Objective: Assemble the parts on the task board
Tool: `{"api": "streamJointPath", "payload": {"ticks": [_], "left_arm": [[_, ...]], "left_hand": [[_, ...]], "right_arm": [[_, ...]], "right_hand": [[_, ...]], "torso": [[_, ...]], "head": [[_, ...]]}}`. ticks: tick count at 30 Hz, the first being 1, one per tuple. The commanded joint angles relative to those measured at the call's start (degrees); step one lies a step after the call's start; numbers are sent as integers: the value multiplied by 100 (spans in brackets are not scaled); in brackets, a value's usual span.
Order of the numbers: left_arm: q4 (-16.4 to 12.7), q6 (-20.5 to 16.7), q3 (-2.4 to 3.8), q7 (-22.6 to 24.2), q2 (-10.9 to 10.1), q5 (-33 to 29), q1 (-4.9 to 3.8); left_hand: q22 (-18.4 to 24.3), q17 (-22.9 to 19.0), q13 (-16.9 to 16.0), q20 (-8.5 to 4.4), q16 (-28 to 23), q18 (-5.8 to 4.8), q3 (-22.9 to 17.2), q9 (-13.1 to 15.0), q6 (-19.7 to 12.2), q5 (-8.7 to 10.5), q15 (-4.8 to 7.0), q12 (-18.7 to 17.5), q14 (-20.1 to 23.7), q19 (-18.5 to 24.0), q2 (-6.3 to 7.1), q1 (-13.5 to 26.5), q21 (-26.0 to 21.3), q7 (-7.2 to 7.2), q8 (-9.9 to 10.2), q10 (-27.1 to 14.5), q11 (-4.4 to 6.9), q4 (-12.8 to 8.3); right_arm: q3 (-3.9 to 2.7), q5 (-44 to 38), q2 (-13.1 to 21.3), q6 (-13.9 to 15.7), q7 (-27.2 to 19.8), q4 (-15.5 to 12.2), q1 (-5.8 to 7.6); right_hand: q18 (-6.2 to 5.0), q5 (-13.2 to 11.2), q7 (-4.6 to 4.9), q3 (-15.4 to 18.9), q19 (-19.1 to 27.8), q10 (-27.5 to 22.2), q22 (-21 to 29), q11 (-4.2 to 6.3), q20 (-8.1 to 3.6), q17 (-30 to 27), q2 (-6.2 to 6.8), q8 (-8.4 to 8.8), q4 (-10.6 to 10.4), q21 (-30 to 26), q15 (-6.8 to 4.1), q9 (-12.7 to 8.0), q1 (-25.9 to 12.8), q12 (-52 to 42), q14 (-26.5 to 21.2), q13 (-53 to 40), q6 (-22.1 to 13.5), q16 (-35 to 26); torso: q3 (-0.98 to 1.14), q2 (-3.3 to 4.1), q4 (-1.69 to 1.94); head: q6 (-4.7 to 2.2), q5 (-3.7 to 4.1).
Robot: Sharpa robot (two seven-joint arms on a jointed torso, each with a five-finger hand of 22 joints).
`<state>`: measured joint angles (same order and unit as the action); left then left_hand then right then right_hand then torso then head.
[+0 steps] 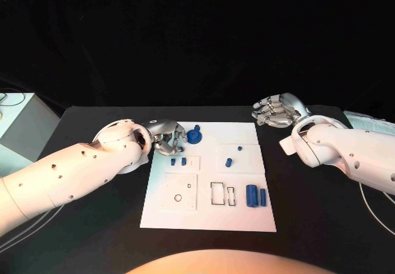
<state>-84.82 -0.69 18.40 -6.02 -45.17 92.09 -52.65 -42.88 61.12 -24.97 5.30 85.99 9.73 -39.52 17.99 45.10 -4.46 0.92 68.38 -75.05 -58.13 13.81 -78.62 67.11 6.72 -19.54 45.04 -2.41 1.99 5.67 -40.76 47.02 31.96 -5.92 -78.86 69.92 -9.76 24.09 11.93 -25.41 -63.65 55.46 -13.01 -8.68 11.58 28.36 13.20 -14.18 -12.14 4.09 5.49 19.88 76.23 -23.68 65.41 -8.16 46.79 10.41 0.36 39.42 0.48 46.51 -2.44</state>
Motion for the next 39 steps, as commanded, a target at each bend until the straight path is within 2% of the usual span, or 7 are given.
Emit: {"api": "streamJointPath", "payload": {"ticks": [1, 6, 10, 12, 18, 26, 39], "left_arm": [[-46, 72, 160, 252, -76, -1125, 47], [3, 208, 372, 493, -269, -2847, 80], [182, 385, 456, 785, -410, -4534, 87], [253, 413, 471, 896, -446, -5073, 89], [445, 252, 495, 1331, -508, -6426, 94], [477, -88, 500, 1633, -514, -6860, 166], [346, -238, 500, 1732, -534, -6869, 252]], "left_hand": [[169, -144, 29, 9, 4, 14, -11, -6, 126, -11, -49, 18, 88, 139, -16, -9, -112, 80, -97, -98, -47, 48], [603, -1290, 300, 125, -395, 83, -86, -48, 150, -18, -189, -296, 790, 470, -97, -33, -482, 239, -232, -205, -216, 86], [806, -2962, 728, 201, -1265, 89, -115, -78, 88, -15, -289, -893, 1792, 602, -251, -80, -812, 341, -367, -193, -309, 107], [911, -3179, 893, 229, -1547, 88, -43, -101, 61, -10, -304, -1125, 1900, 640, -290, -69, -973, 352, -410, -145, -361, 116], [1131, -3331, 1197, 281, -1938, 84, 182, -188, -2, -5, -365, -1531, 1948, 658, -352, 7, -1289, 405, -472, -102, -418, 182], [1367, -3340, 1348, 335, -2028, 87, 478, -264, -87, -5, -407, -1708, 1926, 555, -309, 175, -1605, 429, -505, -126, -467, 398], [1442, -3346, 1396, 342, -2064, 87, 524, -286, -89, -8, -416, -1759, 1935, 508, -326, 147, -1702, 437, -530, -133, -477, 437]], "right_arm": [[-1, -46, 3, -100, -84, -3, -5], [-1, -170, 3, -296, -136, -4, -6], [-1, -694, -2, -750, -94, -7, -9], [-1, -1009, -6, -950, -50, -13, -11], [-1, -2644, -25, -1507, 155, -62, -59], [10, -4762, -101, -1711, 581, -124, -200], [28, -5811, -161, -1615, 1091, -396, -313]], "right_hand": [[-74, 19, 98, -55, -48, 10, 24, -12, -11, -10, 15, -37, 91, 3, -9, -10, 37, -38, 35, 28, -23, -29], [-72, -134, 47, -197, -196, 159, 38, 46, -101, -6, -6, -101, 439, 99, -81, -10, 345, -69, 179, 113, 119, -31], [-52, -237, -94, -109, -756, 454, -247, 195, -393, 131, -132, -116, 753, 611, -329, -53, 486, 71, 861, 270, 390, 256], [-35, -301, -146, -41, -951, 597, -449, 254, -517, 238, -165, -82, 840, 904, -422, -94, 469, 210, 1183, 366, 509, 427], [-15, -507, -266, -176, -1305, 1236, -1383, 447, -779, 1083, -176, 156, 1071, 2105, -666, -281, 347, 935, 2030, 436, 937, 1498], [46, -729, -300, -381, -1392, 1322, -2331, 407, -744, 2195, 33, 343, 994, 3117, -632, -326, 10, 1596, 2031, 438, 1006, 3081], [261, -1025, -300, -286, -1785, 1190, -3893, 367, -679, 3415, 245, 427, 782, 4733, -591, -295, -88, 1931, 2126, 400, 987, 4891]], "torso": [[0, -2, 5], [4, -9, 8], [8, -9, 2], [7, -5, 0], [-7, -2, -7], [-6, -2, 4], [-11, 2, 3]], "head": [[-9, 10], [-25, 11], [-67, 45], [-88, 67], [-156, 177], [-205, 280], [-196, 386]]}}
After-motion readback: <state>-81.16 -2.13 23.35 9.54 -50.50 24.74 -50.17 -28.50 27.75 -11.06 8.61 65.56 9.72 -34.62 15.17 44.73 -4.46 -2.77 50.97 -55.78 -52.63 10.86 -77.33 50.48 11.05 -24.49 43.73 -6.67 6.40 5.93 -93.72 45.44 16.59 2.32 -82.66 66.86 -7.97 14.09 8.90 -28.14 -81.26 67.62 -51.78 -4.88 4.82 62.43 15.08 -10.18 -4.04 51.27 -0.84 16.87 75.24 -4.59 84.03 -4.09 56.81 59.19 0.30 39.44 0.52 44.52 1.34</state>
